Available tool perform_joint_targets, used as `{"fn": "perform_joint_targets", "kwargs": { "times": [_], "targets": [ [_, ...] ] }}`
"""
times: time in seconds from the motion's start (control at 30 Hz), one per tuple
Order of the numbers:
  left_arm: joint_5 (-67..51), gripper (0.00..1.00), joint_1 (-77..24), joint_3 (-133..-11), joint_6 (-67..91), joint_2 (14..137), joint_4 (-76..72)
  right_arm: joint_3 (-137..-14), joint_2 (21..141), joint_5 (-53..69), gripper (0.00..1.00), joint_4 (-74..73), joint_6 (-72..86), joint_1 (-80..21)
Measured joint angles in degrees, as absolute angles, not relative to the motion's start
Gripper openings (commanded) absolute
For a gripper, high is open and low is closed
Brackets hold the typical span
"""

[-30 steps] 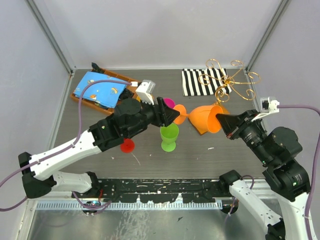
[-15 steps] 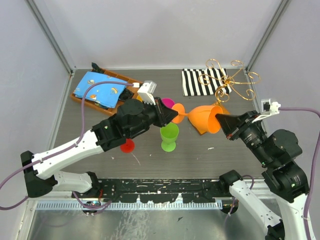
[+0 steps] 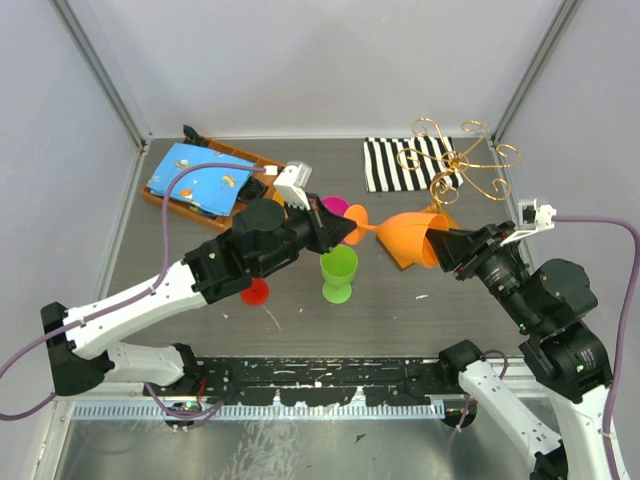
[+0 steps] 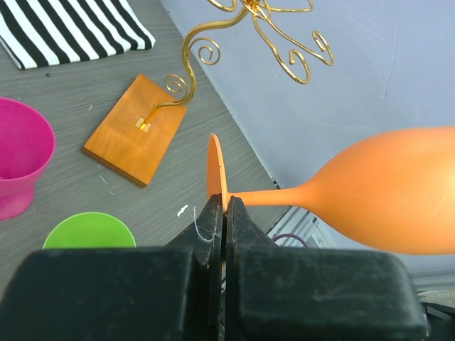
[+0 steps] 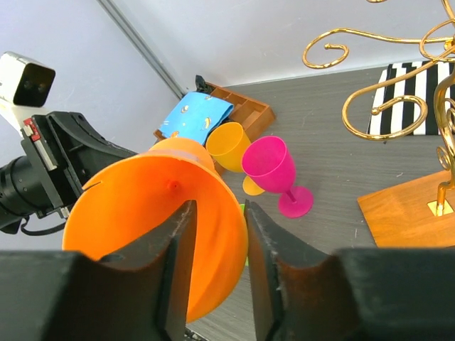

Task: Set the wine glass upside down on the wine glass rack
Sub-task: Adjust the wine glass.

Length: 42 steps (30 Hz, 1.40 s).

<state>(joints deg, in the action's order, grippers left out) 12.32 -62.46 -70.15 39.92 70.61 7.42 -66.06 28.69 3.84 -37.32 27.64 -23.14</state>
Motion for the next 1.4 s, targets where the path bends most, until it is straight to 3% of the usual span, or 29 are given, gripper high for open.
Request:
{"fn": "perform_joint_targets", "kwargs": {
  "times": [0.47, 0.97, 1.4],
  "targets": [
    [18.4, 0.0, -62.5, -70.0, 31.5, 64.5, 10.5, -65.8, 22.7, 1.5, 0.47, -42.2, 25.6, -23.1],
    [22.7, 0.0, -62.5, -71.1, 5.3, 57.3, 21.0, -70.9, 20.4, -2.6, 0.51, -48.5, 21.2, -23.1],
    [10.0, 0.0, -62.5, -69.5, -26.9, 50.5, 23.9, -71.1, 29.8, 10.1, 0.6, -45.0, 21.3, -23.1]
  ]
}}
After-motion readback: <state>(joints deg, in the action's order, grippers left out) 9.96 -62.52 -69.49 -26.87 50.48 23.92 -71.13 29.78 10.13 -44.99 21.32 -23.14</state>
